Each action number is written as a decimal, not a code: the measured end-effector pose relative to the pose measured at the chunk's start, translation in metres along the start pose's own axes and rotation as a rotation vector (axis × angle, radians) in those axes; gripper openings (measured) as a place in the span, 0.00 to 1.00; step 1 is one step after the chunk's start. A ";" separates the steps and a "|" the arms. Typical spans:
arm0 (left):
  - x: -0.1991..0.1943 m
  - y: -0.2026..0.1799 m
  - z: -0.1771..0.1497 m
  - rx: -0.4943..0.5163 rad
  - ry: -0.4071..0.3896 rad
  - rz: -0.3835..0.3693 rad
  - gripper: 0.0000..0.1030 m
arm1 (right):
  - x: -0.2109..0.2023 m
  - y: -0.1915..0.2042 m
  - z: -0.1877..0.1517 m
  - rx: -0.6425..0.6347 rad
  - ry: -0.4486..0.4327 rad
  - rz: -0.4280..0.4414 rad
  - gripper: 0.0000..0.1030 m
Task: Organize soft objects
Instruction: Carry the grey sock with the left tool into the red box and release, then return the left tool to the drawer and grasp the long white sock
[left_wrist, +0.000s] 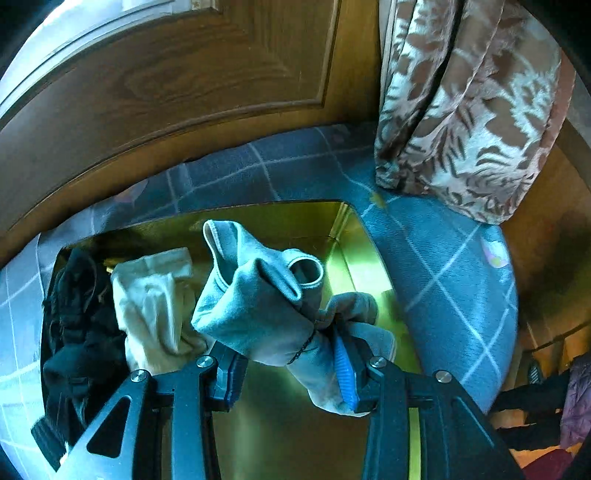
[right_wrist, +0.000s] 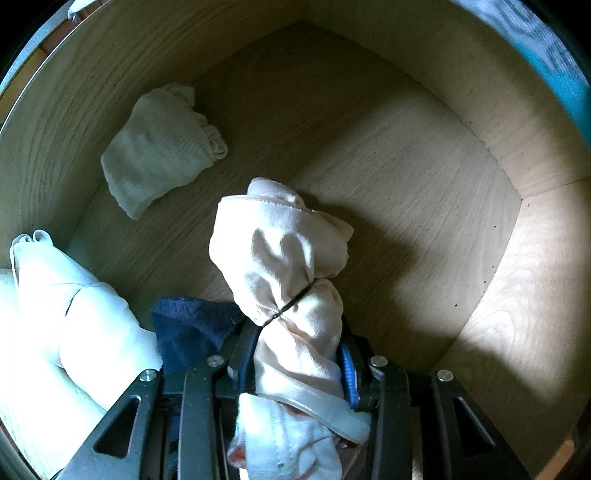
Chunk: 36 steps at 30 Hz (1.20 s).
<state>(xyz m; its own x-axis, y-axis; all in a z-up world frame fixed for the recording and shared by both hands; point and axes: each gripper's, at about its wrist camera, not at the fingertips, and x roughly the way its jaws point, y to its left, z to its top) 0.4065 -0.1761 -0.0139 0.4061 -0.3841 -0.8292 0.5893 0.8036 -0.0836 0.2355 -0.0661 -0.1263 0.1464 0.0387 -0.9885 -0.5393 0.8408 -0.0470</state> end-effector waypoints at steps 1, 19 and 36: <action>0.003 0.000 0.002 -0.002 0.000 0.009 0.41 | -0.001 0.000 0.000 0.001 -0.001 0.001 0.38; -0.088 -0.008 -0.046 0.043 -0.181 0.069 0.52 | 0.003 -0.005 0.005 0.019 -0.023 -0.035 0.36; -0.129 -0.006 -0.240 -0.009 -0.096 0.047 0.52 | -0.017 -0.010 -0.005 0.041 -0.118 0.001 0.34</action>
<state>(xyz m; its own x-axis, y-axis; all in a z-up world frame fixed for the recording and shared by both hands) 0.1831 -0.0221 -0.0386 0.4989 -0.3872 -0.7754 0.5614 0.8260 -0.0512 0.2344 -0.0772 -0.1099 0.2432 0.1009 -0.9647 -0.5058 0.8618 -0.0374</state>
